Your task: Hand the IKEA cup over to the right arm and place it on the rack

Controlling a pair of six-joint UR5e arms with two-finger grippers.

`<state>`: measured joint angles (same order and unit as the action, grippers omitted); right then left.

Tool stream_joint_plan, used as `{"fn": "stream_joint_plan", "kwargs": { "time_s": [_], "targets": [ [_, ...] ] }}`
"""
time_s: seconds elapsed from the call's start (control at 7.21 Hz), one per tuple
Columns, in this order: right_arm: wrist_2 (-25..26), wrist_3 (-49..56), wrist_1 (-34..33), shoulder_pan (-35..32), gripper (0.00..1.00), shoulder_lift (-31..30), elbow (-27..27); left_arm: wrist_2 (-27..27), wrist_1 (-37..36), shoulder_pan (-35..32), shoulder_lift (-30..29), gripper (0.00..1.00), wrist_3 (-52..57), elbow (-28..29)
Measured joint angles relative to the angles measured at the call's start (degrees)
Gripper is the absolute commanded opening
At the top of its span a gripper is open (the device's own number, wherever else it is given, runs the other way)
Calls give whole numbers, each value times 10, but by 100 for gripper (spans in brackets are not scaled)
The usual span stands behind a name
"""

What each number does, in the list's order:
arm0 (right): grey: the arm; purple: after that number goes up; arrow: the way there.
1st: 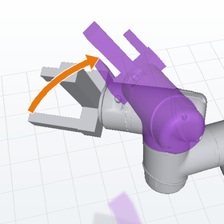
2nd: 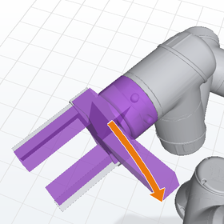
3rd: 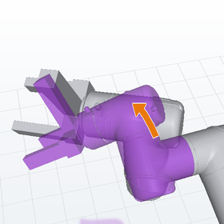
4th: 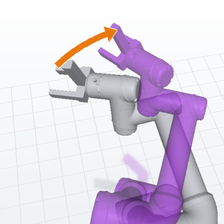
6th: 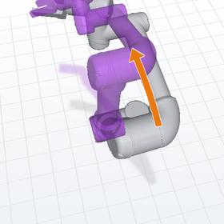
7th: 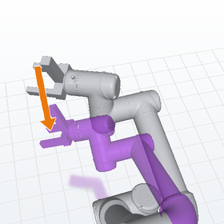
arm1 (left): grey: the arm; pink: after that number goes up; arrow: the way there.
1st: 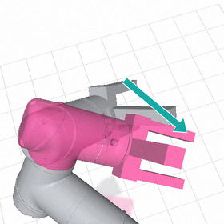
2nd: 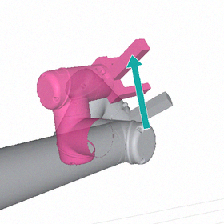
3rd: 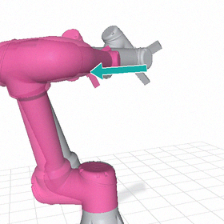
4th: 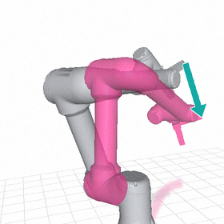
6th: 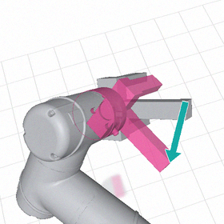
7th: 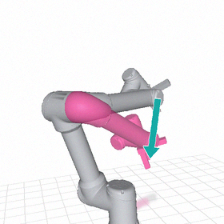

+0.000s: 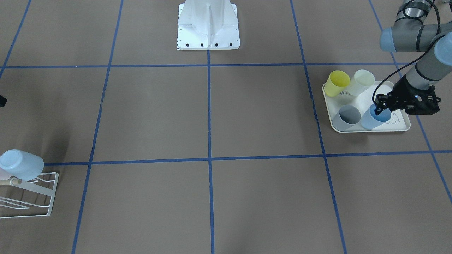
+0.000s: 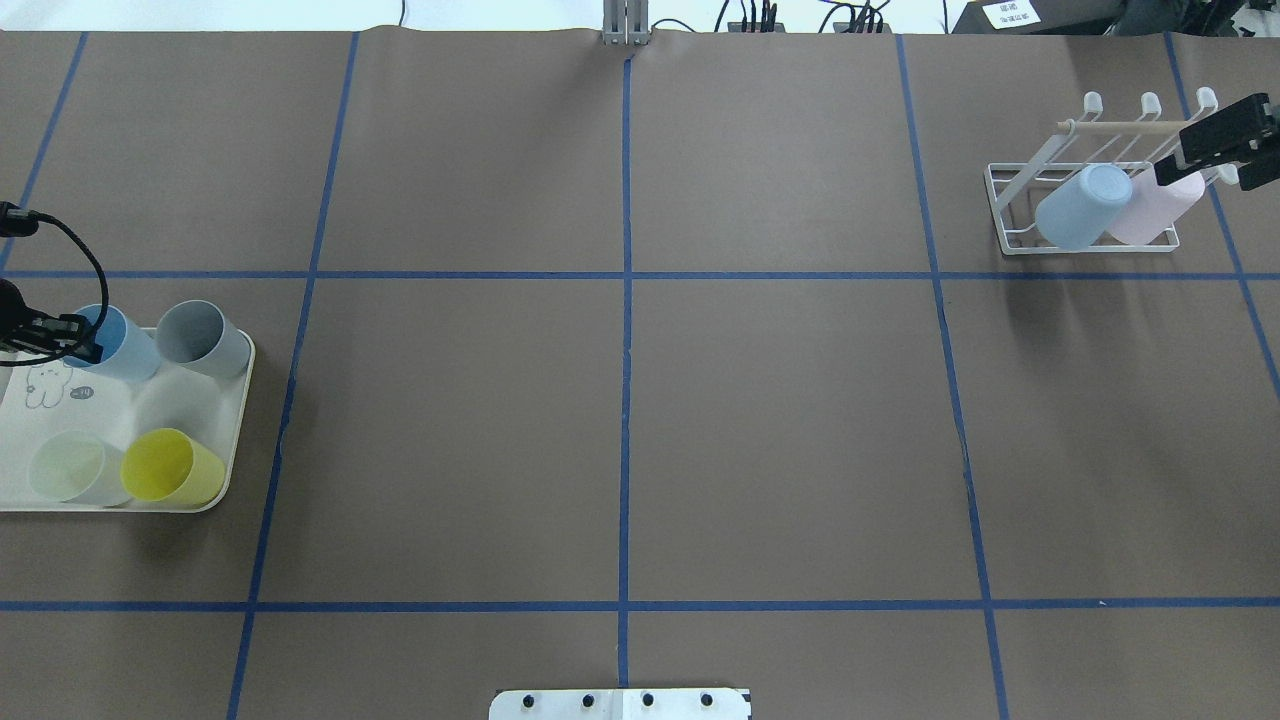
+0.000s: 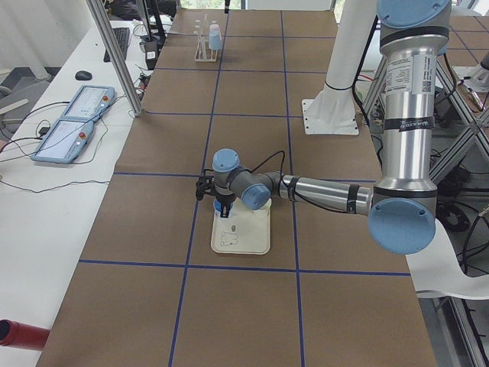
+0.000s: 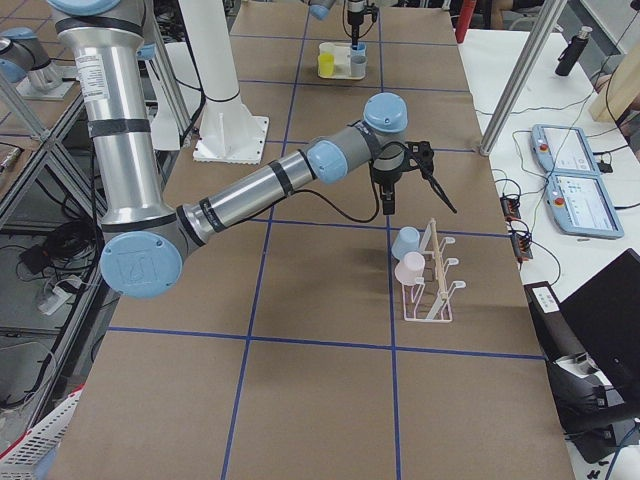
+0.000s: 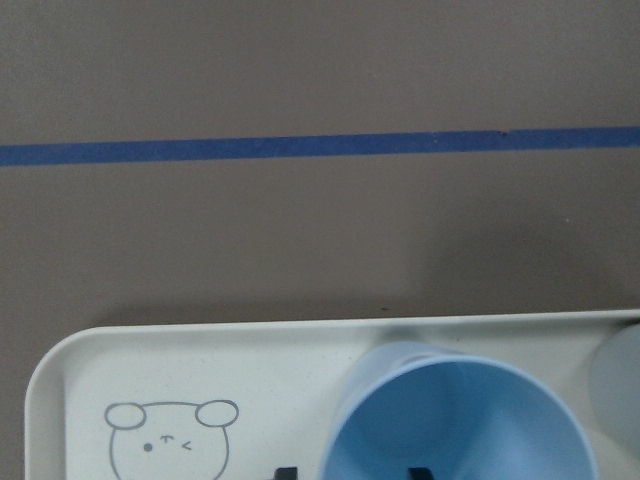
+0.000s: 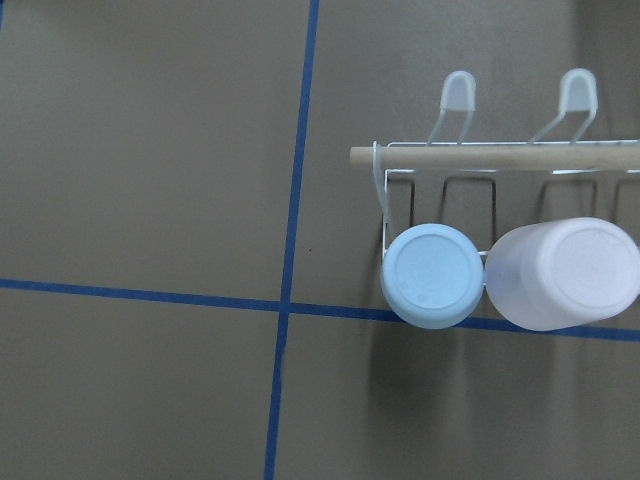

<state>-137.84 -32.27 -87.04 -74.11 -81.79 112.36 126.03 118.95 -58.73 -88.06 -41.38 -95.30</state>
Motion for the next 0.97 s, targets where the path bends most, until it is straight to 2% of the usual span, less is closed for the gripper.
{"fn": "stream_joint_plan", "kwargs": {
  "time_s": [0.28, 0.55, 0.69, 0.97],
  "targets": [
    [1, -30, 0, 24, 99, 0, 15, 33, -41, -58, -4, 0, 5, -27],
    [4, -53, 2, 42, 99, 5, 17, 39, -95, -129, -7, 0, 12, -89],
    [6, -76, 6, 56, 99, 12, 19, 48, -115, -144, -15, 0, -3, -119],
    [14, -160, 51, 89, 99, 22, 21, 106, -144, -145, -64, 0, -113, -156]
  ]
}}
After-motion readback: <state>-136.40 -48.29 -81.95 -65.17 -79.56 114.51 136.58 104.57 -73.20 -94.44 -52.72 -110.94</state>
